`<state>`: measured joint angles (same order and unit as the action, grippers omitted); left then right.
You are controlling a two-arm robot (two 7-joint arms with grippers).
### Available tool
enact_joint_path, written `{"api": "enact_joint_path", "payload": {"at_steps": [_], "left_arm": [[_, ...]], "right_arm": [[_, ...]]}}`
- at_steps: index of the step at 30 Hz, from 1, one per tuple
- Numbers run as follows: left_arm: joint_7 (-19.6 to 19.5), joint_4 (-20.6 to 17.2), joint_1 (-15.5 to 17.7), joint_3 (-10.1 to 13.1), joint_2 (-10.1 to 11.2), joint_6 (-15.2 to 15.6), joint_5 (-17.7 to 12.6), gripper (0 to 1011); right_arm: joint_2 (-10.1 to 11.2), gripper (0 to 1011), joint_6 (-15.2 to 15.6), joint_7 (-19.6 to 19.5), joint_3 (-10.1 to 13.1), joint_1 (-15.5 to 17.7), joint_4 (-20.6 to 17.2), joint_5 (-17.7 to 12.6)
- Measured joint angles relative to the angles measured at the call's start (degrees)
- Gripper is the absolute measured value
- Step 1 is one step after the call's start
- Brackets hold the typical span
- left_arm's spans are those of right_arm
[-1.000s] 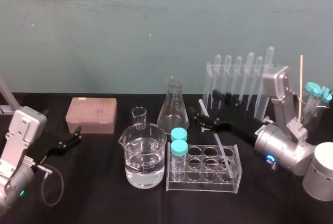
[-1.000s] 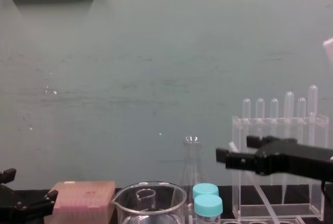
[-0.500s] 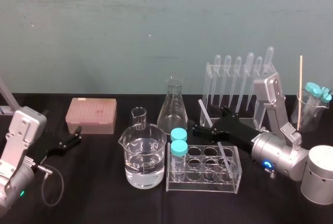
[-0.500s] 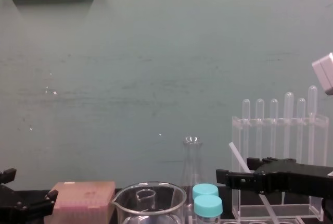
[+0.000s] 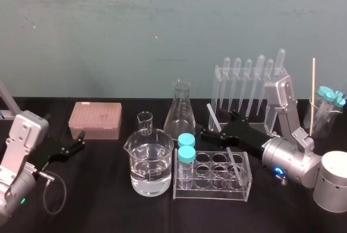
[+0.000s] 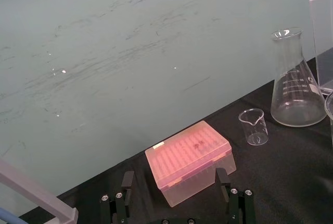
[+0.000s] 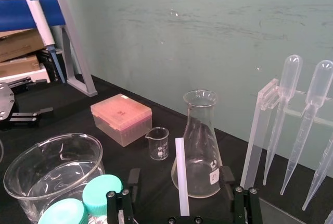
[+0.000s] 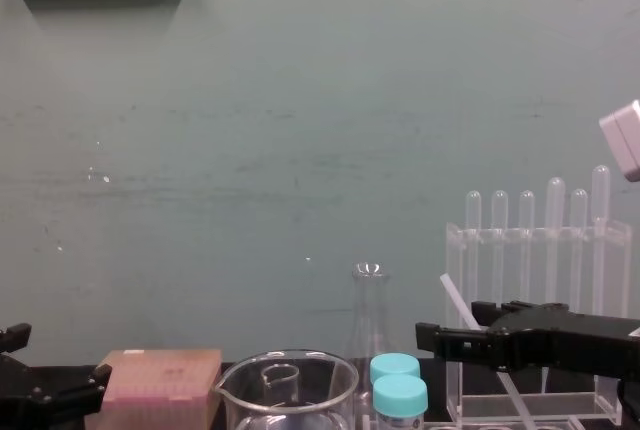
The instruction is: Pick up the stirring rod with one hand, then place it down.
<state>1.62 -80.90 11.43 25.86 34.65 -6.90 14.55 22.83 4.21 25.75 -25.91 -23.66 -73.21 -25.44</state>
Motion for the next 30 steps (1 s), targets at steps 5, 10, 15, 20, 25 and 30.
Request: {"api": "enact_joint_path", "payload": {"at_steps": [5,10,15,20,25,30], "left_arm": [[0.0,0.0,0.0,0.0,0.0,0.0,0.0,1000],[0.0,0.0,0.0,0.0,0.0,0.0,0.0,1000],[0.0,0.0,0.0,0.0,0.0,0.0,0.0,1000],[0.0,0.0,0.0,0.0,0.0,0.0,0.0,1000],[0.0,0.0,0.0,0.0,0.0,0.0,0.0,1000],[0.0,0.0,0.0,0.0,0.0,0.0,0.0,1000]], "right_arm": [[0.0,870,-0.1,0.0,0.0,0.0,0.0,0.0],[0.1,707,-0.1,0.0,-0.1,0.0,0.0,0.0],[0.1,569,-0.2,0.0,-0.1,-0.1,0.0,0.0],[0.1,390,-0.2,0.0,-0.1,-0.1,0.0,0.0],[0.1,244,-0.2,0.0,-0.1,-0.1,0.0,0.0],[0.1,82,-0.2,0.0,-0.1,-0.1,0.0,0.0]]}}
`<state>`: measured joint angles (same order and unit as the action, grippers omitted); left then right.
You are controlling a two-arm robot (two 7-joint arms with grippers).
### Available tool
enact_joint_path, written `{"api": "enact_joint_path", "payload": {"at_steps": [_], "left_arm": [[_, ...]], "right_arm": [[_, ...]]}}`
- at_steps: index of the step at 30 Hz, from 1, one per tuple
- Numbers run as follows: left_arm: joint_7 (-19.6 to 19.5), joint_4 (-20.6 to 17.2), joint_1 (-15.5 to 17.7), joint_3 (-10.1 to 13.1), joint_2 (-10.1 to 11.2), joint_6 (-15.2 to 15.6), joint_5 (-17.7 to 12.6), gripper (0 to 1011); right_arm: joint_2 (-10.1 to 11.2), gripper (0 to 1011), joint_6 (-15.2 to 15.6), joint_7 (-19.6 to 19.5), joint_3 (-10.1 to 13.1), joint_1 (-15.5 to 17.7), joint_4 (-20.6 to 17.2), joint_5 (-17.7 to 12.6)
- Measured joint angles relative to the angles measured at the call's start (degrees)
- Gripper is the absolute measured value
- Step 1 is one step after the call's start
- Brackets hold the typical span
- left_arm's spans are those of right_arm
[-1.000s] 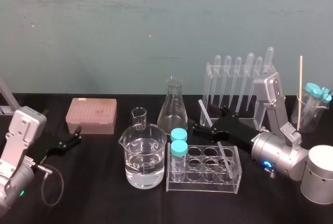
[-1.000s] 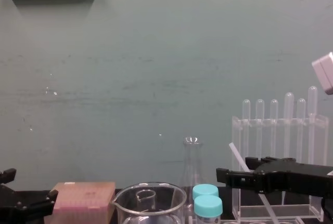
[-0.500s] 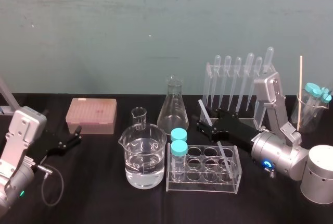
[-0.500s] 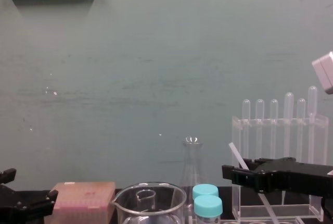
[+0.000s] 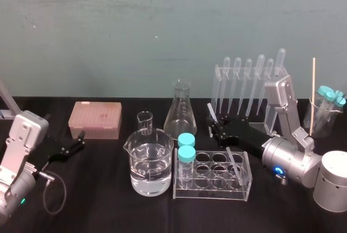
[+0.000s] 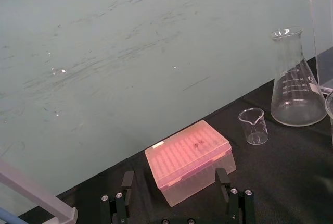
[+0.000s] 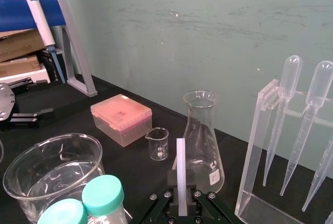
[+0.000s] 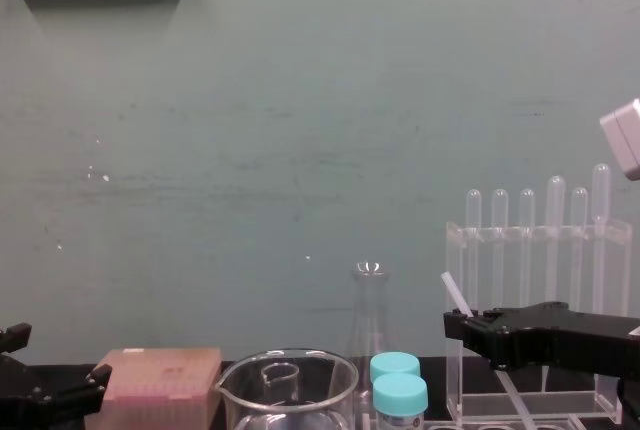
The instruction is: Pick up the stirring rod with one hand, then place it down.
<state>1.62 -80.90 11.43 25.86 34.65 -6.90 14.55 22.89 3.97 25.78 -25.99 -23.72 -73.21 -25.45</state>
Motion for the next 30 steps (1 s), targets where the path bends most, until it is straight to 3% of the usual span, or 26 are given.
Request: {"api": "enact_joint_path", "payload": {"at_steps": [11,24,30], "left_arm": [[0.0,0.0,0.0,0.0,0.0,0.0,0.0,1000],[0.0,0.0,0.0,0.0,0.0,0.0,0.0,1000],[0.0,0.0,0.0,0.0,0.0,0.0,0.0,1000]], "right_arm": [[-0.1,71,-0.2,0.0,0.2,0.1,0.0,0.0],[-1.3,71,-9.2,0.5,4.4,0.6,-2.4,1.0],[-2.6,71,-17.9,3.4,6.6,0.0,-1.6,0.6]]}}
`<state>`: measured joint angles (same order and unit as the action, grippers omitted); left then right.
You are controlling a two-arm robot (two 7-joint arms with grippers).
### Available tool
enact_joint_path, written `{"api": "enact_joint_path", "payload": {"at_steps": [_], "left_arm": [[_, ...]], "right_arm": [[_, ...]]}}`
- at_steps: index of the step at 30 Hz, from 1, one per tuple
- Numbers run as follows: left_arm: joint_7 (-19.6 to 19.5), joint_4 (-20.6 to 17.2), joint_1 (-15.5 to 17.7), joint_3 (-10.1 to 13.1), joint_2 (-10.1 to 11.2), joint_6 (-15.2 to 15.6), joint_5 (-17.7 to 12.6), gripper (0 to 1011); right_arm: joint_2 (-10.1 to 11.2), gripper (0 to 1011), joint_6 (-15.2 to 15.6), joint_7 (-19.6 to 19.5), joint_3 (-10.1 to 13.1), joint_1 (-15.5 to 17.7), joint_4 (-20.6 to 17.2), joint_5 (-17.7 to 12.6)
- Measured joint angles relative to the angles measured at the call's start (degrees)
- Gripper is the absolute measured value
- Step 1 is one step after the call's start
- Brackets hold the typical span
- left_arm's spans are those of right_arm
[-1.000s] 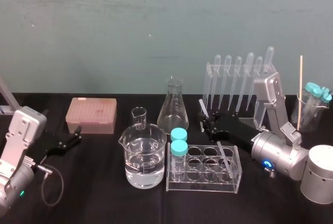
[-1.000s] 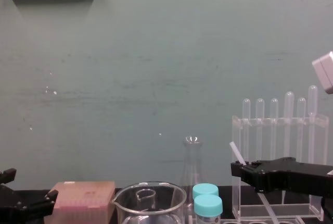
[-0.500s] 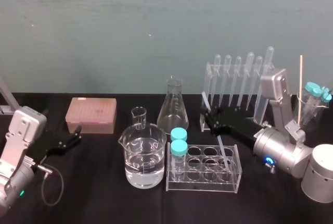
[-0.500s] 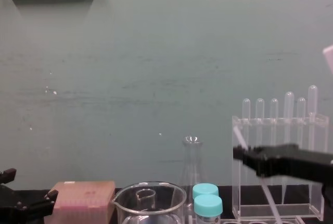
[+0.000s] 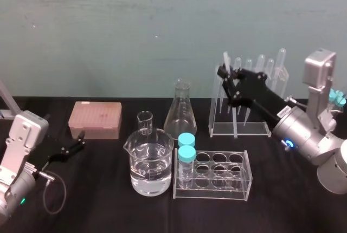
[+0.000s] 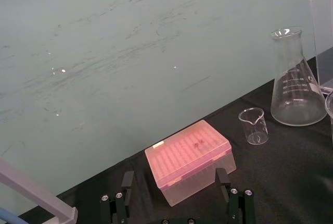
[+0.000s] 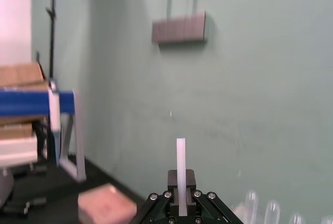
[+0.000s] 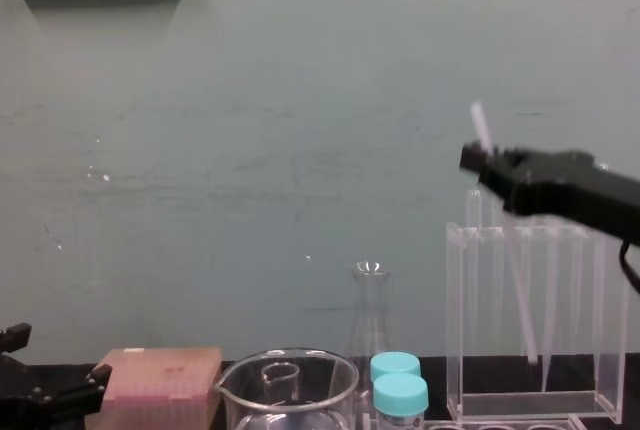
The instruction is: Pick up the stirring rod with one hand, then place it down.
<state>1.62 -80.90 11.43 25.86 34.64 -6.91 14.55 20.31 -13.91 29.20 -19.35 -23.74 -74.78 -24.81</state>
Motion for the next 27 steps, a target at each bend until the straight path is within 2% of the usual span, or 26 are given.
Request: {"api": "enact_joint_path", "payload": {"at_steps": [1,4,7,10,14,17,27], "left_arm": [[0.0,0.0,0.0,0.0,0.0,0.0,0.0,1000],[0.0,0.0,0.0,0.0,0.0,0.0,0.0,1000],[0.0,0.0,0.0,0.0,0.0,0.0,0.0,1000],[0.0,0.0,0.0,0.0,0.0,0.0,0.0,1000],[0.0,0.0,0.0,0.0,0.0,0.0,0.0,1000],[0.0,0.0,0.0,0.0,0.0,0.0,0.0,1000],[0.0,0.0,0.0,0.0,0.0,0.0,0.0,1000]], "right_arm": [[-0.3,71,-2.1,1.2,0.6,-0.1,0.6,-0.7],[-0.8,71,-6.0,3.9,1.9,-0.2,1.9,-2.6],[-1.0,70,-8.1,6.0,2.6,-0.2,3.0,-4.1],[-0.8,71,-10.7,9.9,3.1,-0.2,5.5,-6.0],[-0.6,71,-11.1,11.0,3.1,-0.3,7.6,-6.2],[-0.4,71,-10.2,10.4,3.2,-0.2,9.2,-5.7],[-0.4,71,-10.2,10.4,3.1,-0.2,9.0,-5.7]]}}
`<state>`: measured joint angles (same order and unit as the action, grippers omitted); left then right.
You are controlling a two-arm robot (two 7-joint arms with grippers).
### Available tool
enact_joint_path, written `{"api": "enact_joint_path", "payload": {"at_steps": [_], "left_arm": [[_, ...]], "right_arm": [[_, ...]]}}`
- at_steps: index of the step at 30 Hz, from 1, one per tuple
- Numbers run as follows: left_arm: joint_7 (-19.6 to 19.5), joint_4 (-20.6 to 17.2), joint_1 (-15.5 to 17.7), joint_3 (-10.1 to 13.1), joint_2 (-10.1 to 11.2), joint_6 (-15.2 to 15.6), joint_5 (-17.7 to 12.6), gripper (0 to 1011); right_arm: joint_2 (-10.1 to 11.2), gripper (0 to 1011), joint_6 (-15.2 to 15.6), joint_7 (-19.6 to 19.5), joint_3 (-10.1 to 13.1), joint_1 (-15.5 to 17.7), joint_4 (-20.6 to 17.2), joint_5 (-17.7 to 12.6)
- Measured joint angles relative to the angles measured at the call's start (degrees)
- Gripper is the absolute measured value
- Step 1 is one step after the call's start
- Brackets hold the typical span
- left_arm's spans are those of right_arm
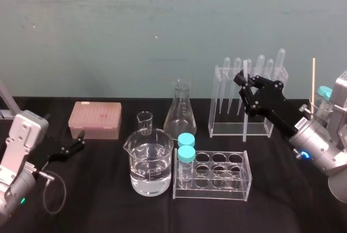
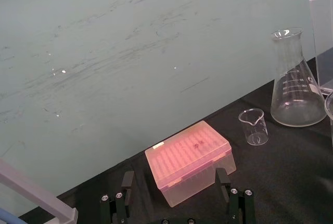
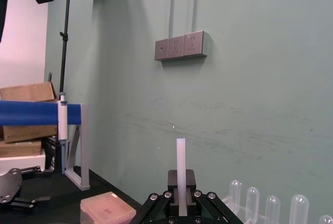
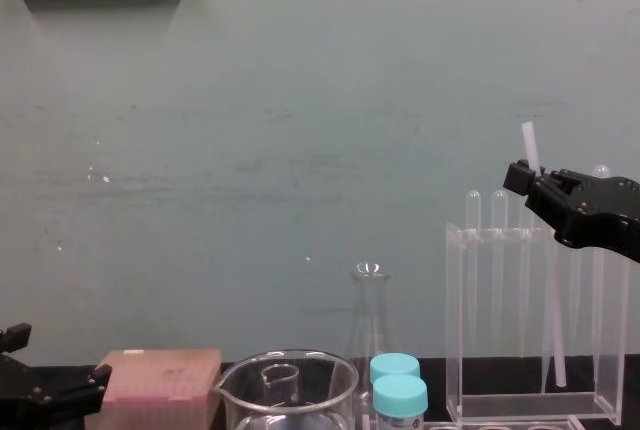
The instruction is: Pick up the stirring rod with one hand, then place it down.
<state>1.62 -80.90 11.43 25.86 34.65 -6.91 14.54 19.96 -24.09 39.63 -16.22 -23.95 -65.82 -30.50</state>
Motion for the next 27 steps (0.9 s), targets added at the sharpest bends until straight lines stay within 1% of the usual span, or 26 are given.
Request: {"api": "enact_joint_path", "payload": {"at_steps": [27], "left_arm": [[0.0,0.0,0.0,0.0,0.0,0.0,0.0,1000]], "right_arm": [[0.0,70,-0.1,0.2,-0.1,0.0,-0.2,-0.1]]}}
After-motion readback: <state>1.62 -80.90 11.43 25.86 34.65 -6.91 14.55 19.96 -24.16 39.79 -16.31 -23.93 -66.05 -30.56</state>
